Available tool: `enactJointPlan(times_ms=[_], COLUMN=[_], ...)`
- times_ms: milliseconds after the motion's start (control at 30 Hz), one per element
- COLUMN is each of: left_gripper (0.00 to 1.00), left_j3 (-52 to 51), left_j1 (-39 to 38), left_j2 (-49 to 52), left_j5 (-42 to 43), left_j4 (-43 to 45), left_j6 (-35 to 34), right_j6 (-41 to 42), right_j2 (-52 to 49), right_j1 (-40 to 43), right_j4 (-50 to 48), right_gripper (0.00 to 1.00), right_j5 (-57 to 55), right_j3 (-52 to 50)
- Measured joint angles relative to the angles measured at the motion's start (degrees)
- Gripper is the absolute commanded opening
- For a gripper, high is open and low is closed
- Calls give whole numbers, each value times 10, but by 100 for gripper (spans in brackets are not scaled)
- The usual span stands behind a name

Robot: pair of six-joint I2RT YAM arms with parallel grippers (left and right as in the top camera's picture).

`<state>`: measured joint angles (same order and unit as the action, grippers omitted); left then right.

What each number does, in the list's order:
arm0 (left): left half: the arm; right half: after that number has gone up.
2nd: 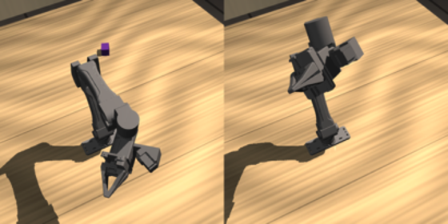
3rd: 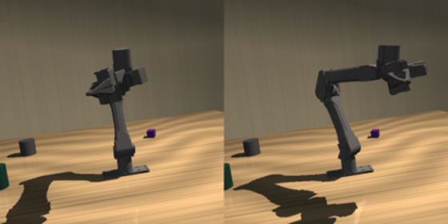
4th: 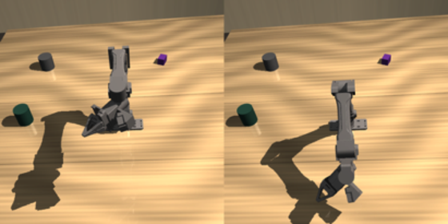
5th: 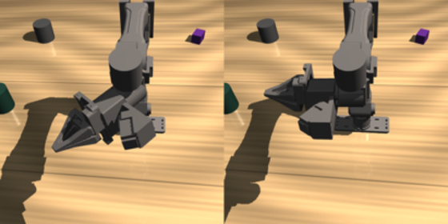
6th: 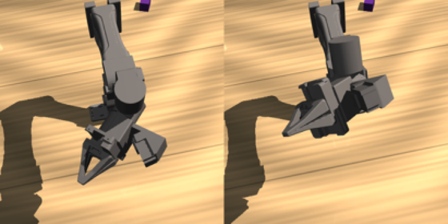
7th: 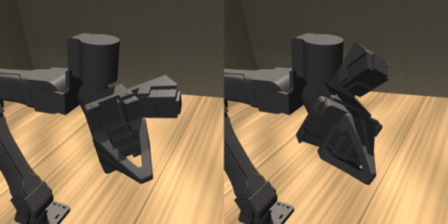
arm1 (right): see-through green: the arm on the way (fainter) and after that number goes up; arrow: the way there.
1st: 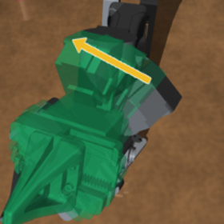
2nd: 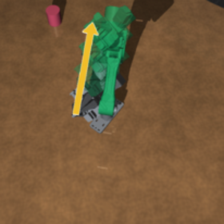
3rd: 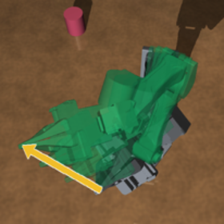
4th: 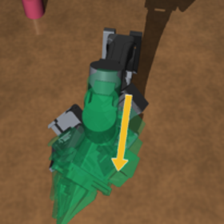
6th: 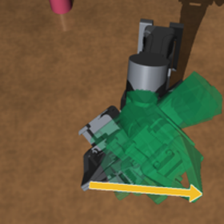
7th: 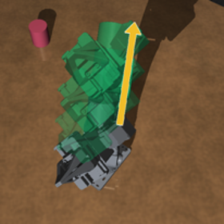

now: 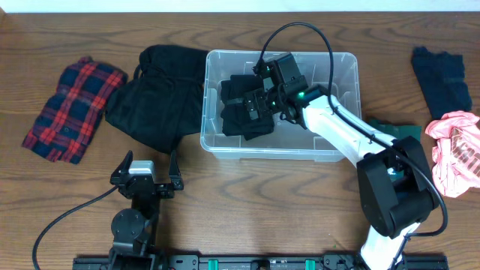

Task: Pack container
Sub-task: 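Lower the bundle onto the bin floor and open the right gripper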

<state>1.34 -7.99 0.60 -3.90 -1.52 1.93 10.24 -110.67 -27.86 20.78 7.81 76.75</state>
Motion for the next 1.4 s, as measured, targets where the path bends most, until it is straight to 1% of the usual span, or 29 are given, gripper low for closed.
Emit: enactJointPlan(times_ms=[67,100,167,200,233,267,300,433,567,767,1033,1200,1400], left_gripper=[98,98,98,98,98,98,98,98,98,98,98,98,98], left_j3=[0,0,0,0,0,0,0,0,0,0,0,0,0], left_j1=[0,0,0,0,0,0,0,0,0,0,0,0,0], left_j2=[0,0,0,0,0,0,0,0,0,0,0,0,0], left_j5=[0,0,0,0,0,0,0,0,0,0,0,0,0], left_j4=[0,0,0,0,0,0,0,0,0,0,0,0,0], left_j6=[0,0,0,0,0,0,0,0,0,0,0,0,0], right_j6=[2,7,16,18,20,20,20,37,72,100,117,122,123], right_j2=[9,15,26,30,35,37,37,38,38,35,13,12,12], right_j1=[2,4,8,11,14,15,16,18,18,18,13,5,2], right_j4=[18,29,47,51,55,57,60,72,96,98,98,99,104], right_gripper=[53,48,42,36,25,12,1,1,1,1,2,6,6], right_j5=[-13,-24,-40,-48,-55,-59,-63,-80,-106,-118,-109,-87,-59], right_j3=[0,0,0,0,0,0,0,0,0,0,0,0,0])
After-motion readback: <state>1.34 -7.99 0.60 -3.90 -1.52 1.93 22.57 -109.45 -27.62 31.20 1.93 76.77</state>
